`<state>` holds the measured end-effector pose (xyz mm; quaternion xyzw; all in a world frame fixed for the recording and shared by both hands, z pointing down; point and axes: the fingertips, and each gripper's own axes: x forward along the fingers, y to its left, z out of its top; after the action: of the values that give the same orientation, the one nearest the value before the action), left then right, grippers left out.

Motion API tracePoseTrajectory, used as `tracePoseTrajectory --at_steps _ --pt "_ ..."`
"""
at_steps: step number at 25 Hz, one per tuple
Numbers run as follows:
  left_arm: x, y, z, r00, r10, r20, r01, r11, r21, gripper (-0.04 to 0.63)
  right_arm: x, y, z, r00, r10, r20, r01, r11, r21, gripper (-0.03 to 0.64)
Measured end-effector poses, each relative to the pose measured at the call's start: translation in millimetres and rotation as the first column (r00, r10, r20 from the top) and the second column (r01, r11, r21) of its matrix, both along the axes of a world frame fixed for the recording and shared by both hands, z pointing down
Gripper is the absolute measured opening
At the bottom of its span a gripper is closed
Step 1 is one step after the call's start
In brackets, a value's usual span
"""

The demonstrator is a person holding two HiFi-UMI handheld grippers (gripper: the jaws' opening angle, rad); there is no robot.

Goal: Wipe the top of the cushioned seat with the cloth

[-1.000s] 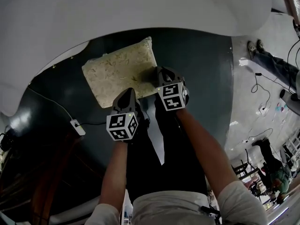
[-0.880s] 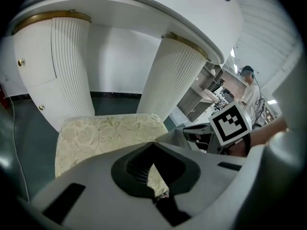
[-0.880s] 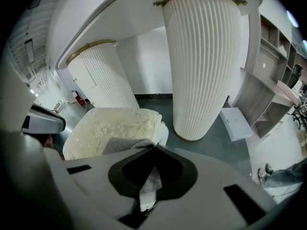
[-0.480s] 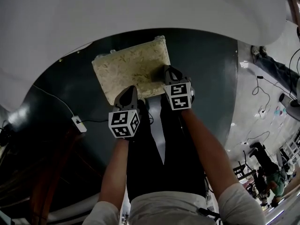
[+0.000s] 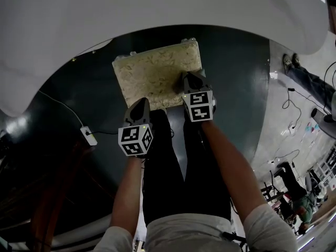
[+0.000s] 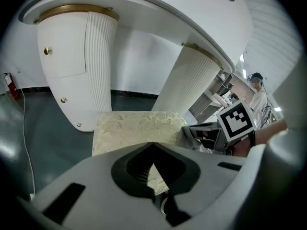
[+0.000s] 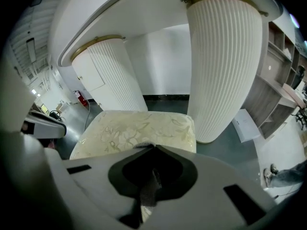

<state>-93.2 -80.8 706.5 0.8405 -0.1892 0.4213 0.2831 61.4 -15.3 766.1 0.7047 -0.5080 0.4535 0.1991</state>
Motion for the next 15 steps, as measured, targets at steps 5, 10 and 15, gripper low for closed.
tracePoseTrajectory --at_steps 5,10,15 --pt "-17.1 -10.6 -1.8 1.0 -0.005 -0.005 0.005 1.0 0.002 0.014 -22.2 -18.5 -2.4 0.999 -0.032 -0.004 0.032 0.999 0.009 0.014" --pt "-31.4 -26.6 -6.2 1.0 -0.003 -0.009 0.003 1.0 0.01 0.014 -44.7 -40.0 -3.5 0.998 -0.055 0.004 0.055 0.998 0.017 0.014" --pt "-50.1 -45.6 -15.4 1.0 -0.005 -0.011 0.005 1.0 0.016 0.014 -71.8 -62.9 -6.2 0.997 -0.079 0.014 0.079 0.997 0.02 0.014"
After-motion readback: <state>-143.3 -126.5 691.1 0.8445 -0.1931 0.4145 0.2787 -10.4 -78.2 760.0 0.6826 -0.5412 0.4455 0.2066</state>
